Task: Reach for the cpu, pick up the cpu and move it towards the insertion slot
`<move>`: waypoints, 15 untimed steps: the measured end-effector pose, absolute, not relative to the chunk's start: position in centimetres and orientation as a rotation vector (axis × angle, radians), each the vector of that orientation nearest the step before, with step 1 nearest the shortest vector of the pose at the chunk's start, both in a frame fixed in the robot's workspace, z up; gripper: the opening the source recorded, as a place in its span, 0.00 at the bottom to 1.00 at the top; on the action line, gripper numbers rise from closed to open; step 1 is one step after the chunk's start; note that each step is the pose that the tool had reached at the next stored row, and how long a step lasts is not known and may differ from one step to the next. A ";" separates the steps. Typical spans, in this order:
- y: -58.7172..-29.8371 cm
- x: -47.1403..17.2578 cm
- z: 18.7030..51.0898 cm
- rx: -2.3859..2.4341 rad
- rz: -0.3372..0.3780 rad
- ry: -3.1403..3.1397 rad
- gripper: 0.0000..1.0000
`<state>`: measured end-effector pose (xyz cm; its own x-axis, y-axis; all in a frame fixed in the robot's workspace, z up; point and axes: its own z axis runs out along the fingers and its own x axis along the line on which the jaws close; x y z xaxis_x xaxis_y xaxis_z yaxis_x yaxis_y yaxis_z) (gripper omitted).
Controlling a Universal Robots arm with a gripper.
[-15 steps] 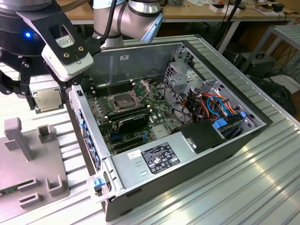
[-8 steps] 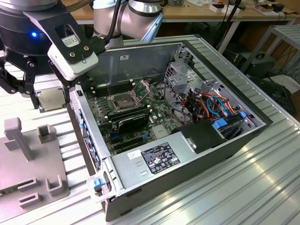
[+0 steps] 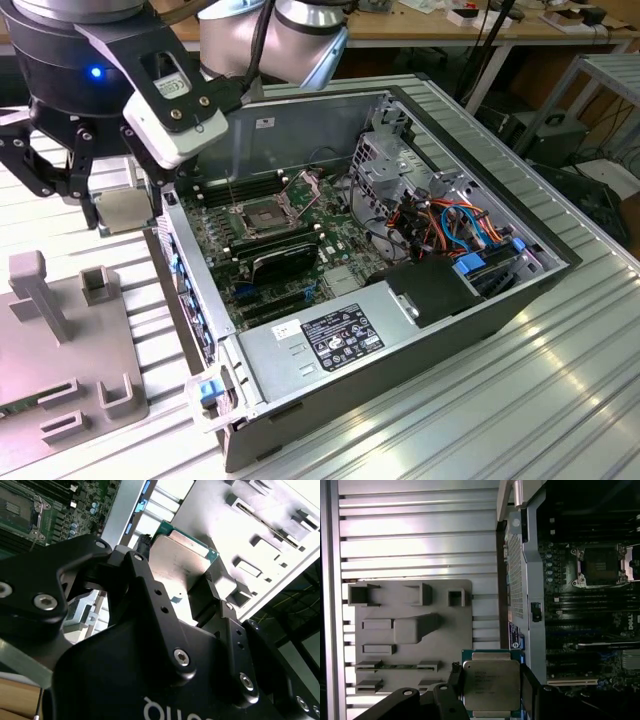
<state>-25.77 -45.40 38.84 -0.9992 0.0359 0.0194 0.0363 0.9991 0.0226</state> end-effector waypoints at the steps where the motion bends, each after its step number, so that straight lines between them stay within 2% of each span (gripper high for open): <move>1: -45.4 -25.6 38.8 -0.056 -0.036 -3.122 0.55; 15: -45.4 -23.5 38.8 -0.056 -0.036 -3.122 0.55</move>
